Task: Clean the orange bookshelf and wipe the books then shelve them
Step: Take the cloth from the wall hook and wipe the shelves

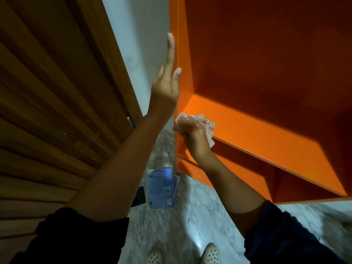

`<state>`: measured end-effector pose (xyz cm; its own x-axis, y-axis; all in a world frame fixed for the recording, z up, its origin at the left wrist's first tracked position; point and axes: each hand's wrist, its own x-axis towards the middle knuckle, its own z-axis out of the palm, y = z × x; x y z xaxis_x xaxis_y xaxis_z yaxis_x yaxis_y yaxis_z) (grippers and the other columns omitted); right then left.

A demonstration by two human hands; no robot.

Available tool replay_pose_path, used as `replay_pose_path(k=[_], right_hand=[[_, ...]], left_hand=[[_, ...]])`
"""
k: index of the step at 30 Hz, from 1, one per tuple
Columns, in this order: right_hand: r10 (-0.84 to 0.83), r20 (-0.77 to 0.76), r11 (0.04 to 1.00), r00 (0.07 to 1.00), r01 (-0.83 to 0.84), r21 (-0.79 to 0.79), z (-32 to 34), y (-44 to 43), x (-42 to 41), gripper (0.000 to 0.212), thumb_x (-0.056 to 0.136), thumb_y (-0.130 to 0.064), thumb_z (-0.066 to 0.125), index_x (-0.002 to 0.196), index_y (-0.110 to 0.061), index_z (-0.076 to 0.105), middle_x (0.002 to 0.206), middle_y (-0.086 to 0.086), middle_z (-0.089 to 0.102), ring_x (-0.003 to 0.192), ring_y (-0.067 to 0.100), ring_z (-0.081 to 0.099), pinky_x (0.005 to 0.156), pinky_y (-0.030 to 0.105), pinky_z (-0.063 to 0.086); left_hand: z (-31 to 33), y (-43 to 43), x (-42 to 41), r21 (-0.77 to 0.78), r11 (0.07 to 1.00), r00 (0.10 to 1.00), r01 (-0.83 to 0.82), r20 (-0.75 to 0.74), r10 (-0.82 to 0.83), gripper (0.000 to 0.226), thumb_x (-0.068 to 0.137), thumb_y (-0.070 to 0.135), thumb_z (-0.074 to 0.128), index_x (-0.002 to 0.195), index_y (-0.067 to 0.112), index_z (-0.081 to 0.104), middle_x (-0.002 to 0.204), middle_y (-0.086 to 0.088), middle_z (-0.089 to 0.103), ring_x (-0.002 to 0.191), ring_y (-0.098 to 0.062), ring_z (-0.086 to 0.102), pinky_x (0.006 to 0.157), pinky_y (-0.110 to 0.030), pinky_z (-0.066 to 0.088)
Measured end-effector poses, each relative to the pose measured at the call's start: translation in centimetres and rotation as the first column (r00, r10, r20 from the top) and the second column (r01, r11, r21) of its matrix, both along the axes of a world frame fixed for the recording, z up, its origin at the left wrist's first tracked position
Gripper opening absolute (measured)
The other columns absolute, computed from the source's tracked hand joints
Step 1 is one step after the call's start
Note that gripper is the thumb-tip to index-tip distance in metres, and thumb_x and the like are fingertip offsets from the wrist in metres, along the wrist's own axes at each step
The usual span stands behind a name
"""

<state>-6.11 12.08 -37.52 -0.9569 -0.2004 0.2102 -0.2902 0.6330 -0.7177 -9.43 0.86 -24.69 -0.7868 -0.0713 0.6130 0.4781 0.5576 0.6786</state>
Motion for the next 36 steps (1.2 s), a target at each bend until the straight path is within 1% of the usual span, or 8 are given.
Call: replay_pose_path(k=[3,9,16,22,25,28,31,36], right_hand=[[0.068,0.079,0.993,0.995,-0.06,-0.104,0.0,-0.2,1.2,0.022,0.087,-0.011,0.056,0.103,-0.002,0.068,0.11,0.014,0.066,0.099,0.012,0.062,0.089,0.014,0.045],[0.183,0.047,0.974,0.982,-0.174,-0.146,-3.5,0.6,4.6,0.029,0.089,0.005,0.053,0.115,0.001,0.065,0.119,0.012,0.064,0.105,-0.002,0.057,0.09,0.012,0.047],[0.021,0.016,1.0,1.0,-0.022,0.018,-12.0,5.3,4.0,0.035,0.098,-0.019,0.049,0.132,-0.023,0.055,0.135,-0.002,0.056,0.131,0.015,0.045,0.106,0.036,0.04],[-0.114,-0.104,0.993,0.988,0.118,0.033,-19.1,10.2,1.5,0.034,0.096,-0.022,0.051,0.129,-0.019,0.058,0.13,0.001,0.06,0.119,0.016,0.056,0.088,0.019,0.041],[-0.217,-0.144,0.97,0.966,0.23,0.083,-21.9,13.2,0.2,0.026,0.094,-0.027,0.052,0.116,-0.021,0.064,0.113,0.007,0.069,0.105,0.028,0.064,0.078,0.031,0.048],[-0.311,-0.095,0.922,0.946,0.325,0.211,-23.4,16.4,-0.9,0.04,0.095,-0.024,0.049,0.135,-0.03,0.05,0.125,0.013,0.062,0.112,0.035,0.059,0.084,0.04,0.047],[-0.397,-0.061,0.869,0.916,0.397,0.297,-24.1,18.7,-0.6,0.049,0.1,-0.03,0.04,0.146,-0.042,0.026,0.142,0.01,0.048,0.122,0.034,0.051,0.091,0.041,0.043],[-0.599,-0.114,0.667,0.793,0.572,0.477,-25.9,21.9,-0.3,0.044,0.101,-0.041,0.034,0.144,-0.043,0.028,0.135,0.013,0.051,0.116,0.036,0.054,0.083,0.04,0.045]], left_hand=[[0.1,0.3,0.2,-0.013,1.0,0.999,0.021,-0.026,-0.021,0.053,0.101,0.016,0.035,0.148,0.006,0.014,0.135,-0.025,0.048,0.093,-0.038,0.054,0.061,-0.021,0.04],[-1.9,0.2,1.0,0.037,0.999,1.0,0.01,-0.014,-0.009,0.051,0.1,0.011,0.036,0.147,0.001,0.018,0.139,-0.019,0.048,0.078,-0.001,0.057,0.069,-0.015,0.048],[-11.5,0.2,1.6,0.044,0.999,0.995,0.018,0.099,-0.022,0.056,0.102,0.025,0.033,0.15,0.028,0.003,0.14,-0.011,0.046,0.104,-0.025,0.06,0.091,-0.037,0.051],[-23.4,0.8,0.5,0.031,0.999,0.999,0.023,0.03,-0.024,0.055,0.102,0.04,0.026,0.144,0.046,-0.01,0.142,-0.025,0.039,0.119,-0.039,0.052,0.093,-0.051,0.049],[-28.9,1.4,0.1,0.012,1.0,0.999,0.004,-0.033,-0.004,0.056,0.101,0.04,0.024,0.146,0.038,-0.01,0.143,-0.025,0.037,0.113,-0.047,0.051,0.091,-0.053,0.049],[-33.4,2.2,-0.3,0.055,0.998,0.995,-0.009,-0.102,0.015,0.055,0.103,0.03,0.027,0.148,0.033,-0.006,0.154,-0.011,0.025,0.118,-0.025,0.054,0.097,-0.038,0.049],[-35.3,3.3,-0.4,0.123,0.989,0.979,-0.078,-0.18,0.099,0.054,0.103,0.019,0.031,0.15,0.019,0.005,0.154,-0.007,0.025,0.091,0.007,0.054,0.075,0.001,0.04],[-36.4,3.4,-1.5,0.149,0.983,0.956,-0.111,-0.255,0.146,0.053,0.103,0.024,0.029,0.151,0.023,0.008,0.156,-0.001,0.021,0.125,-0.042,0.044,0.101,-0.04,0.045]])
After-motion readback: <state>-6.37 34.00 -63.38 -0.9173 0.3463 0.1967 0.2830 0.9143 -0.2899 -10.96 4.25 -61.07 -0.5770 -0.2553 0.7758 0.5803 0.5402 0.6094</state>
